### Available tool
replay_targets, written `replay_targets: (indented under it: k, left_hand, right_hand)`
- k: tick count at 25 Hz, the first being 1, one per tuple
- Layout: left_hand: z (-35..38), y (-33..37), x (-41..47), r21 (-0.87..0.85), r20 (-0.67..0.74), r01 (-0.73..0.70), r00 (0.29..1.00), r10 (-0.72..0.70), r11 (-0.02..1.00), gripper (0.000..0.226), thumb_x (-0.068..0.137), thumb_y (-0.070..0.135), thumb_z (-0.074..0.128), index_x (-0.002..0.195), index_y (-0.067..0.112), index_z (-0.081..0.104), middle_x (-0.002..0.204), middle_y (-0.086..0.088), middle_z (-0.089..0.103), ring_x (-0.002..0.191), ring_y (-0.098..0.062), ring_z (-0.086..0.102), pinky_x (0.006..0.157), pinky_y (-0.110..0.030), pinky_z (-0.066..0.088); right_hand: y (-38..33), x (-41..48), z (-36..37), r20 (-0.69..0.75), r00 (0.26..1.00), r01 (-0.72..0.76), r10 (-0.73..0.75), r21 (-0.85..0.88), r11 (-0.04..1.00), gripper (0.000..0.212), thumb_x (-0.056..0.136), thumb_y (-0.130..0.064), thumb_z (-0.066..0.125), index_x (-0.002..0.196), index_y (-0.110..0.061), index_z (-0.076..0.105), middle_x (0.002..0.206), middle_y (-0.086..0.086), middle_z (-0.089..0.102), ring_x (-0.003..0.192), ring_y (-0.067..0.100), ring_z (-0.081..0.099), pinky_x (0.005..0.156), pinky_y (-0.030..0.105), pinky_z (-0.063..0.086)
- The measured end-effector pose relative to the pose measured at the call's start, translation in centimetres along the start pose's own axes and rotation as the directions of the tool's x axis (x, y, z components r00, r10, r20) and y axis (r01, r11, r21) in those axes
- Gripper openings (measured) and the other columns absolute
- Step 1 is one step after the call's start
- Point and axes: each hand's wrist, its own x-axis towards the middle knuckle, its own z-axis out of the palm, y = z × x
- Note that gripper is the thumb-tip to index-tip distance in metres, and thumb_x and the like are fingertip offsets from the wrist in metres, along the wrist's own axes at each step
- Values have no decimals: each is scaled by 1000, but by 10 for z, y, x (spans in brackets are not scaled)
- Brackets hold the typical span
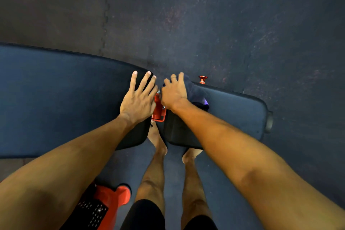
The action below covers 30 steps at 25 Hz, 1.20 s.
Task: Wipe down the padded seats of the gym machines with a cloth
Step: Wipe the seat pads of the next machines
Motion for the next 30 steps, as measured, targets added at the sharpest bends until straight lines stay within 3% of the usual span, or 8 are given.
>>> replay_targets:
  k: [4,7,10,13,17,22,27,30]
  left_hand:
    - [0,1,1,11,2,-10,1000,10,1000,60,103,44,29,154,13,40,167,-13,21,156,-34,3,120,-66,3]
    - [-2,0,0,16,-4,-15,1000,15,1000,61,102,44,33,154,13,38,167,-13,21,156,-34,3,120,-66,3]
    - [-1,1,-1,14,-16,-10,1000,11,1000,60,101,44,36,152,13,42,166,-13,23,156,-35,5,120,-66,2]
    - [-2,0,0,14,-19,-3,1000,3,1000,58,101,44,38,149,13,46,165,-13,25,156,-35,7,120,-66,3]
    - [-4,-1,-1,49,-1,-14,1000,14,999,58,103,45,31,150,14,45,166,-13,23,156,-35,6,121,-66,1]
    - [-2,0,1,41,-38,-16,999,18,999,61,101,44,23,148,13,47,165,-14,25,155,-36,8,121,-67,2]
    - [-1,4,-1,17,-70,-5,998,7,1000,60,100,43,28,146,11,50,164,-15,27,155,-36,11,121,-66,2]
    - [-1,0,1,23,-71,-8,997,10,1000,60,99,41,28,145,11,52,164,-14,29,155,-36,13,121,-66,1]
  right_hand:
    - [13,-48,31,-152,979,142,-134,43,989,54,106,-49,26,151,-27,47,164,8,33,156,35,10,122,61,-9]
    - [40,-66,43,-158,969,203,-190,68,977,56,104,-57,27,157,-36,33,170,4,15,158,33,-1,122,61,-10]
    - [58,-40,27,-108,994,53,-33,192,980,60,100,-66,31,154,-42,35,166,4,27,152,38,22,120,59,15]
    - [81,-21,17,-9,987,-145,159,366,919,65,95,-75,33,147,-36,43,149,6,49,131,37,48,105,52,35]
    - [102,-75,53,-137,957,-194,256,354,915,70,95,-75,33,152,-35,39,145,7,52,126,35,51,100,51,38]
    - [99,-64,46,-118,936,-271,331,360,893,60,100,-68,29,147,-33,42,143,9,52,126,39,49,100,54,35]
    - [34,-18,17,-129,983,-87,129,291,953,48,103,-57,32,138,-30,50,145,7,49,136,38,40,105,56,27]
    - [54,-33,32,-208,961,-107,184,336,936,53,101,-60,34,144,-32,48,145,5,51,132,34,44,104,53,30]
